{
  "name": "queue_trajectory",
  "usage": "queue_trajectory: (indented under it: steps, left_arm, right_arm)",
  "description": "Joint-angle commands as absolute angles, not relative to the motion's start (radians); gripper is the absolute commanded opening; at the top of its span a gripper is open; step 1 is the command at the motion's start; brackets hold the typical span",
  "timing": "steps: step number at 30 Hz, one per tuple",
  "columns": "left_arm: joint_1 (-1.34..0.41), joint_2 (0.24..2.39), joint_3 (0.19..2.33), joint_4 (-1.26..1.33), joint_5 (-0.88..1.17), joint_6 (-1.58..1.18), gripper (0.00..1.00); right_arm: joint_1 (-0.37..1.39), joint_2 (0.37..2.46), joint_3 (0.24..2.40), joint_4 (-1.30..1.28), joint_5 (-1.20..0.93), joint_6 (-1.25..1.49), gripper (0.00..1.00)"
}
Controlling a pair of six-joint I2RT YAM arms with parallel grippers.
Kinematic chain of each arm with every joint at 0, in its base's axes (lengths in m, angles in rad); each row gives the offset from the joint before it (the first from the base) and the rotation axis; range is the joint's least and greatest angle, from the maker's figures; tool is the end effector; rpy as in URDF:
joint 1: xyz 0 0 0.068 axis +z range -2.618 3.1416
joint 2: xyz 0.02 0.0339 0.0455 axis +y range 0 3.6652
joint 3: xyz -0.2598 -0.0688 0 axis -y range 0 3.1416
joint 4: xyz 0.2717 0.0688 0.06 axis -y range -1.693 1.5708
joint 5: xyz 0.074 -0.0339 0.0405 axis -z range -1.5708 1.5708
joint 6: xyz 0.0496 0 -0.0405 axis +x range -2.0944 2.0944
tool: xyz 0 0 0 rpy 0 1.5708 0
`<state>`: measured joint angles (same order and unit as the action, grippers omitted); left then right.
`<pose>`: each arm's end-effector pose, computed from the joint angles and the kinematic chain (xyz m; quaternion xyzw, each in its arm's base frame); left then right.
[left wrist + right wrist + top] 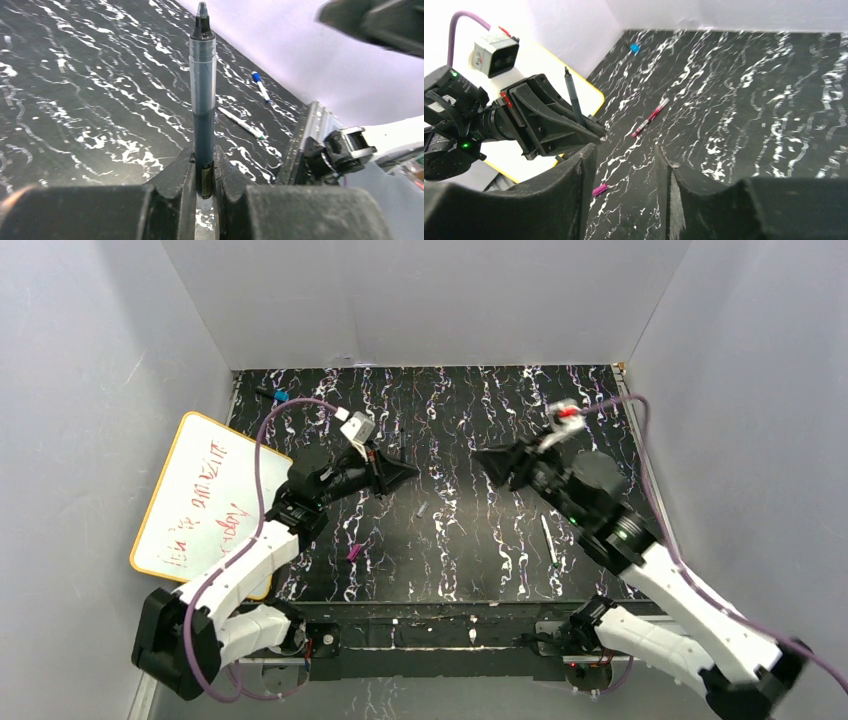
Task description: Insert the pens into the pen caps
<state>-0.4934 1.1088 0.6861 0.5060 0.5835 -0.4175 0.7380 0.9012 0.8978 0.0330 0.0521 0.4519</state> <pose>0.2439 -0.1622 0.2989 0.2361 0.6399 -0.4849 0.5473 0.1897 0.1691 0.3799 -0.0808 0.6919 0.3870 0.6042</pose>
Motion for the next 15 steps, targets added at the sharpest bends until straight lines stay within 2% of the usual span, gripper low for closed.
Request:
queue_trajectory:
  steps: [1,2,4,9,12,15]
  left_arm:
    - [-0.491,1.001,0.733,0.271,0.447,-0.235,0.0]
    - [-0.491,0.98,0.732,0.234,0.427,-0.208,0.0]
    - [-0.49,0.945,0.729,0.165,0.383,-0.174,0.0]
    - [-0.469,0.885,0.722,0.028,0.321,-0.15,0.0]
    - [-0.449,0.845,0.709,0.006,0.302,-0.153,0.0]
    - [-0.439,0.824,0.707,-0.036,0.279,-0.153,0.0]
  right_arm:
    - [0.738,0.713,0.824,-0.132,0.221,0.514,0.59]
    - [0.738,0.713,0.817,-0.152,0.2,0.522,0.69]
    - [0.737,0.787,0.843,-0.253,0.155,0.5,0.73]
    - [0.738,1.175,1.072,-0.572,0.184,0.436,0.69]
    - [0.738,1.294,1.133,-0.582,0.228,0.369,0.67]
    - [0.738,1.363,1.189,-0.548,0.203,0.191,0.68]
